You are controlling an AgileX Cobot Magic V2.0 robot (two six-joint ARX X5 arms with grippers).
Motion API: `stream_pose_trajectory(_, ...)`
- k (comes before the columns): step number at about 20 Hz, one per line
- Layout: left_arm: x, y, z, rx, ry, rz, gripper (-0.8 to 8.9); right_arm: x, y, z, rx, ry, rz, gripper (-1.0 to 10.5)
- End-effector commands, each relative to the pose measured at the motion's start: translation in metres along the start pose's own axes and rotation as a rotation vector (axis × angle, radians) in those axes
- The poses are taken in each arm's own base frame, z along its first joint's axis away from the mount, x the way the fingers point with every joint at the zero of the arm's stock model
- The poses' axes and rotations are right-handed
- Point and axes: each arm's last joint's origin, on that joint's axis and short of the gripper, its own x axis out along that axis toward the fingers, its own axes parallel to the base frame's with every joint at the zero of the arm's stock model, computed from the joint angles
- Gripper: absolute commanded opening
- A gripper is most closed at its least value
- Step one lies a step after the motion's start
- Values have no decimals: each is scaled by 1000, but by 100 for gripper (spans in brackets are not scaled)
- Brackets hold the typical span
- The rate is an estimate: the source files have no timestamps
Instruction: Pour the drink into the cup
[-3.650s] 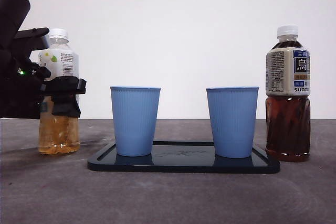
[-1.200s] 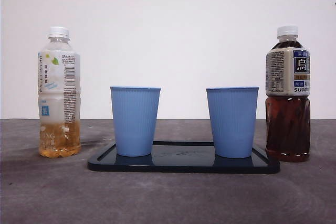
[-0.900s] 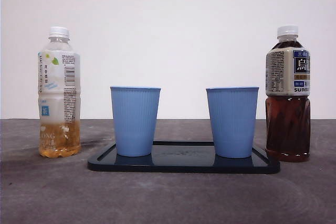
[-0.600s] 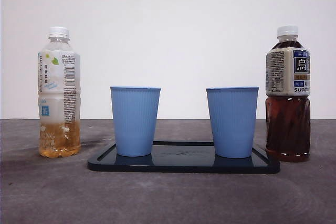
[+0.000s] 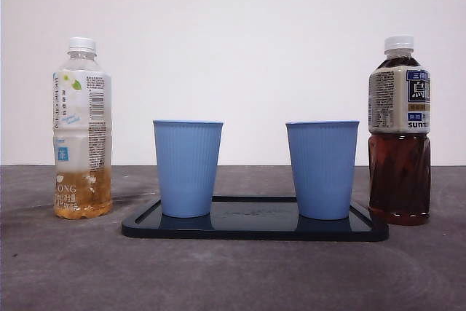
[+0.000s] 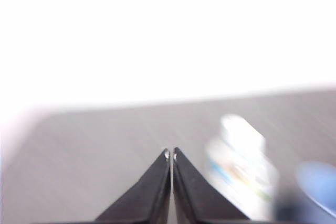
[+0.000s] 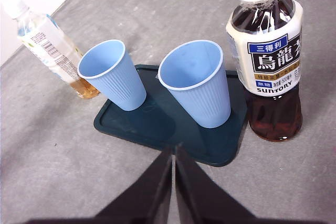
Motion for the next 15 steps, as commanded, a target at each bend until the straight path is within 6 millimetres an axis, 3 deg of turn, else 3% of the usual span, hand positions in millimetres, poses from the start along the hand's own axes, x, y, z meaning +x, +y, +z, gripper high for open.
stream_pose_trajectory(1,-2,7,-13,177,-128,102,7,-1,2,3,1,-16,10,5)
stream_pose_trajectory(9,6,15,-110,189,-50,223,7,-1,2,3,1,-17,10,5)
stream_pose_trajectory(15,10,13,-155,161,26,212,7,-1,2,3,1,-17,10,5)
